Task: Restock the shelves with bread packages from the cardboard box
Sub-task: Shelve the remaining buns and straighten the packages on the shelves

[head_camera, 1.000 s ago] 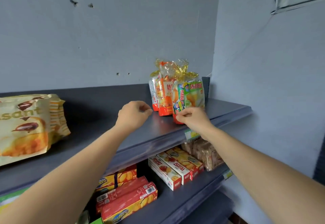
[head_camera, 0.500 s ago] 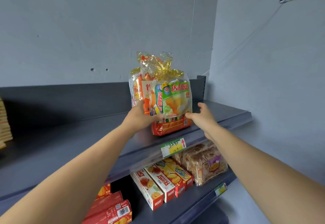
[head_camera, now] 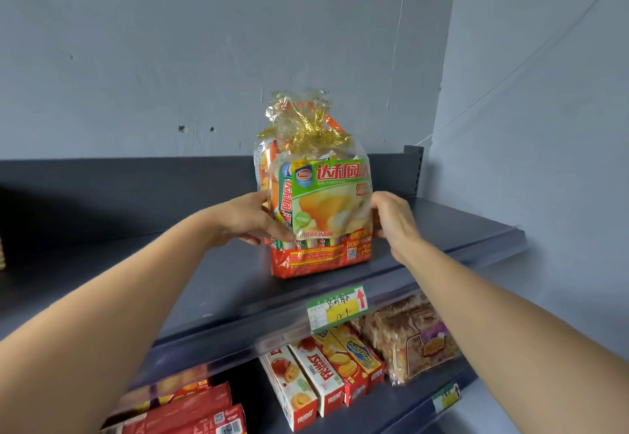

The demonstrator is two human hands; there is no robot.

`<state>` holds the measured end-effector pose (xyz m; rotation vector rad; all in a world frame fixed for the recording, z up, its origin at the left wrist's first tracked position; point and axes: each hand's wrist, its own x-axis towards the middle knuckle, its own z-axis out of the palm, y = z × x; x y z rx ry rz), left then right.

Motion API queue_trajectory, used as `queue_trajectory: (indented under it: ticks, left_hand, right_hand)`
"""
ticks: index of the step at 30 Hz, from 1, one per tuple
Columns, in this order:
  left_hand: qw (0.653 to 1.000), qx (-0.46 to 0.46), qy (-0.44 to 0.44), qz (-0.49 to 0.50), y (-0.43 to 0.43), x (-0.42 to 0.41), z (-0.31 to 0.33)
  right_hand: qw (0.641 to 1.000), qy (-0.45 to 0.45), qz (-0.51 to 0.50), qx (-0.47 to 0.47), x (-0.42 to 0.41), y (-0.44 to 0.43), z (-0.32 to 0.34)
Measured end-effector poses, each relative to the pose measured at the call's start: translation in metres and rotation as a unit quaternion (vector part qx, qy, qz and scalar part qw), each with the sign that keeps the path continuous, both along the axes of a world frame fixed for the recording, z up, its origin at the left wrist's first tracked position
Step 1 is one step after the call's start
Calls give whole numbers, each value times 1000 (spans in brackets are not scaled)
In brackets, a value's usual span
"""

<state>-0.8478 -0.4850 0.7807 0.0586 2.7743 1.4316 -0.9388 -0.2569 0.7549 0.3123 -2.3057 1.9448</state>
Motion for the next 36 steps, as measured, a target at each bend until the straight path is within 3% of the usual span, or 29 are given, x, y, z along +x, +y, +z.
queue_trajectory:
  ticks: [2,4,7,9,12,14,18,25,32,36]
  left_hand:
    - [1000,26,-10,-10,-7,0,0]
    - [993,112,18,-6,-10,2,-2]
    - [960,236,78,125,-14,-9,-9]
    - [942,289,60,160,-14,-21,-19]
    - [924,355,38,137,2,-28,-29]
    - [914,375,46,152,13,-25,-28]
    - [910,321,97,244,16,-26,-26]
    - [888,308,96,327,-3,-37,-15]
    - [895,349,80,267,-28,-66,-18]
    - [895,362,69,252,-30,-74,-22]
  right_hand:
    - [1000,0,2,-18,-4,-1,2]
    - [1000,-9,11,-27,-6,-2,8]
    - [996,-46,61,-52,-21,-2,12]
    - [990,-79,99,-65,-30,-3,13]
    - [982,-99,145,-71,-30,-10,15]
    - [977,-102,168,-78,-31,-15,14]
    - [971,-97,197,-92,-38,-18,11]
    - [962,-117,195,-154,-68,-26,16]
    - [933,-118,299,-164,-96,-40,17]
    - [937,-86,306,-142,-101,-43,15]
